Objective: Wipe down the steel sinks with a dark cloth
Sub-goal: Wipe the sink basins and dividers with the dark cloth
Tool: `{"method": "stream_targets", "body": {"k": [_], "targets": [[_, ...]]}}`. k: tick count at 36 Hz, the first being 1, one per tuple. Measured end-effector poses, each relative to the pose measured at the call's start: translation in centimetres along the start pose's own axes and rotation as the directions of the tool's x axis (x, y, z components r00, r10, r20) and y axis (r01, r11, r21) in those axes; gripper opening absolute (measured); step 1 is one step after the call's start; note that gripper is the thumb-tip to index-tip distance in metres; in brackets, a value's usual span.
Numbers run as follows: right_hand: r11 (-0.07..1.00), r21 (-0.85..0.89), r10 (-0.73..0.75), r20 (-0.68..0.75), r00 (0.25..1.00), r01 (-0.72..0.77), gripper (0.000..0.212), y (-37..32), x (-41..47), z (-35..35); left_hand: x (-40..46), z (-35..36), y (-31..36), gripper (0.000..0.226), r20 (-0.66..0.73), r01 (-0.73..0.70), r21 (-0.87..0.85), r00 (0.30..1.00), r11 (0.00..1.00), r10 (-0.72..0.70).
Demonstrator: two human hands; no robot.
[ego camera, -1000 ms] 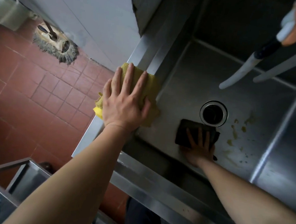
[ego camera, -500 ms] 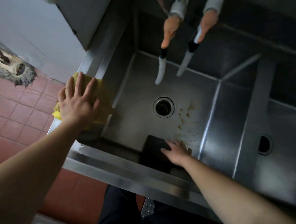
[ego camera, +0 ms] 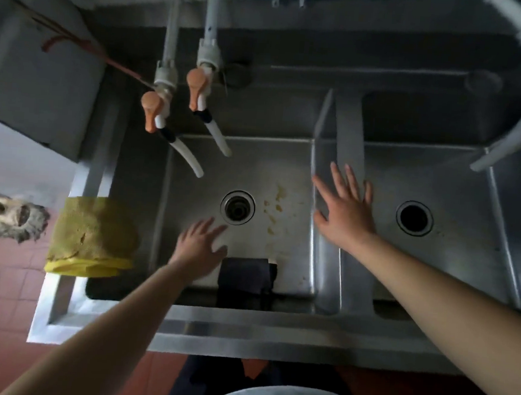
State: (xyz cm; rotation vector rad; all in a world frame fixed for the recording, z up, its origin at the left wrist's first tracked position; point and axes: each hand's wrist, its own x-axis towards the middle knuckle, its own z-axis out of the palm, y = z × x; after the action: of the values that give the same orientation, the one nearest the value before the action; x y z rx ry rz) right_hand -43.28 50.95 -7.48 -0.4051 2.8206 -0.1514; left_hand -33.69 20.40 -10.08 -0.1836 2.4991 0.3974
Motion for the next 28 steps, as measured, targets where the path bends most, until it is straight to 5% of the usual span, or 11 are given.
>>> {"method": "stream_targets", "body": {"k": [3, 7, 11, 14, 21, 24, 28], "targets": [[1.0, 0.009, 0.007, -0.007, 1.0, -0.007, 0.074, 0.4, 1.8, -0.6, 0.6, 4.3, 4.2, 0.028, 0.47, 0.097, -0.26, 0.882, 0.961, 0.038], [0.999, -0.028, 0.029, -0.052, 0.998, -0.031, 0.074, 0.5, 5.0, -0.3, 2.2, 9.6, 6.1, 0.034, 0.618, 0.03, -0.154, 0.783, 0.988, 0.073], [0.999, -0.029, 0.043, 0.018, 0.999, -0.042, 0.075, 0.5, 6.3, 1.8, 4.0, 12.8, 3.8, 0.052, 0.639, -0.239, 0.147, 0.764, 0.96, 0.092], [0.982, -0.188, -0.019, 0.049, 0.999, 0.028, 0.077, 0.7, 5.8, 3.8, 5.0, 14.7, 0.8, 0.062, 0.681, -0.334, 0.181, 0.721, 0.925, 0.127], [0.996, -0.062, 0.05, -0.163, 0.985, -0.061, 0.081, 1.1, 6.2, 4.4, 6.8, 17.2, -2.9, 0.058, 0.628, -0.494, 0.295, 0.745, 0.818, 0.224], [0.995, -0.054, 0.075, -0.183, 0.98, -0.086, 0.081, 1.4, 6.3, 4.7, 6.3, 17.9, -3.2, 0.066, 0.499, -0.548, 0.348, 0.795, 0.761, 0.345], [0.991, -0.09, 0.082, -0.15, 0.985, -0.096, 0.081, 1.4, 6.4, 4.6, 7.2, 17.7, -4.1, 0.068, 0.481, -0.632, 0.345, 0.754, 0.693, 0.448]]}}
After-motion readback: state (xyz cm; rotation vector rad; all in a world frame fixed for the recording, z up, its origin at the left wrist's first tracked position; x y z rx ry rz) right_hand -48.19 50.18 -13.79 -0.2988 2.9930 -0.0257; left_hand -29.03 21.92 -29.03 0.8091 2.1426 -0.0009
